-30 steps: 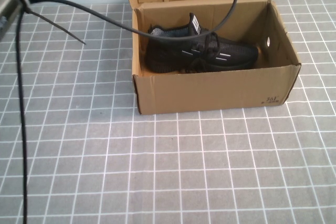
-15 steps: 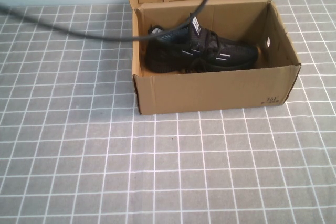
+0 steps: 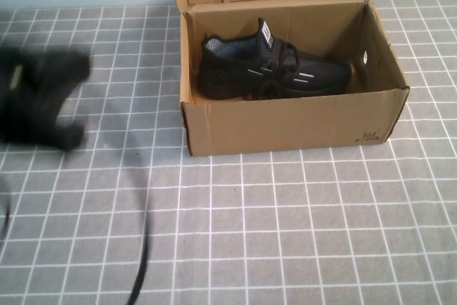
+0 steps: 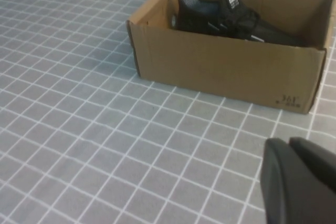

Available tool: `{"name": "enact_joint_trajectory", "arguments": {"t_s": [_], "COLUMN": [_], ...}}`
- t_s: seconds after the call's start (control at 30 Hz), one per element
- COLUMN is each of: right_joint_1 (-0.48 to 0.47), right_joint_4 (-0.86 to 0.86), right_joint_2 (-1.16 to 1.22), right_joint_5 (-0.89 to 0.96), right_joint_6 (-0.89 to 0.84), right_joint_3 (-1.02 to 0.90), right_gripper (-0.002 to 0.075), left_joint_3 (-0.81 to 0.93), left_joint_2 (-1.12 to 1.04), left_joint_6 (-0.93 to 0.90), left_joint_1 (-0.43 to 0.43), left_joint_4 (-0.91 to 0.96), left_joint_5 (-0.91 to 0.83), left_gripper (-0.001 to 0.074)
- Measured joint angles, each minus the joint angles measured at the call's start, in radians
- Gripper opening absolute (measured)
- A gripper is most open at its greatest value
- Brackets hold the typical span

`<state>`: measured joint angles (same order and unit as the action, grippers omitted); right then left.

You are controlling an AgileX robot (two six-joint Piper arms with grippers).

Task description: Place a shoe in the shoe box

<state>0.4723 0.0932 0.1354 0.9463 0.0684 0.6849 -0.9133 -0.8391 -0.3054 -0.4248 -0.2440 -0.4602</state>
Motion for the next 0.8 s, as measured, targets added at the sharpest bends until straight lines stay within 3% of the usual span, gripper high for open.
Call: {"name": "enact_joint_trajectory", "arguments": {"t_s": [0.3, 0.6, 0.8], "right_joint_1": [0.0, 0.0, 0.0], "right_joint_4": [0.062, 0.091, 0.092], "right_joint_2": [0.0, 0.0, 0.0], "right_joint_5": [-0.168, -0.186, -0.186], "right_joint_6": [-0.078, -0.095, -0.095], "right_joint_3": [-0.087, -0.091, -0.091], "right_gripper": [-0.0016, -0.0016, -0.0016], "left_joint_3": [0.563, 0.86, 0.937], "left_joint_2": [0.457, 0.593, 0.593], "left_joint_6": [-0.002, -0.002, -0.002], "left_joint_1": [0.0, 0.0, 0.0], "left_joint_4": [-0.004, -0.006, -0.008], "left_joint_5": [0.327, 0.42, 0.417], "left_gripper": [-0.0001, -0.0001, -0.0001]}}
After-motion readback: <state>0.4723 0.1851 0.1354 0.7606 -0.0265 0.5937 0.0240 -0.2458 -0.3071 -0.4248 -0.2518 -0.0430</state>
